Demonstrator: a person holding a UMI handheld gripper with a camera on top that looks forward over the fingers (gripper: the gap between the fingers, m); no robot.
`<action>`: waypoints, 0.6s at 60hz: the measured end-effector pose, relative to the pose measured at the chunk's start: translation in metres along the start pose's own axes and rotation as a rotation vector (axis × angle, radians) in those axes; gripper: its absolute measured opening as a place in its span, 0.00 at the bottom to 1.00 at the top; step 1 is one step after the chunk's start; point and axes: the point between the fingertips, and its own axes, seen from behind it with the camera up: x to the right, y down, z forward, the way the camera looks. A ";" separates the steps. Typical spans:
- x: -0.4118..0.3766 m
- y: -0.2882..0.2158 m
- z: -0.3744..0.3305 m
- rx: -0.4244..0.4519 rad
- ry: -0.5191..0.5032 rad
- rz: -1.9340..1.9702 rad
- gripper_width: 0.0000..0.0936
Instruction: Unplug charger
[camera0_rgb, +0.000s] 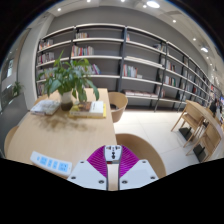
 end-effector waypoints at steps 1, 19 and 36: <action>0.000 0.009 0.003 -0.023 -0.006 -0.008 0.12; -0.016 0.084 0.034 -0.171 -0.025 0.010 0.19; -0.017 0.022 -0.001 -0.082 -0.042 0.016 0.61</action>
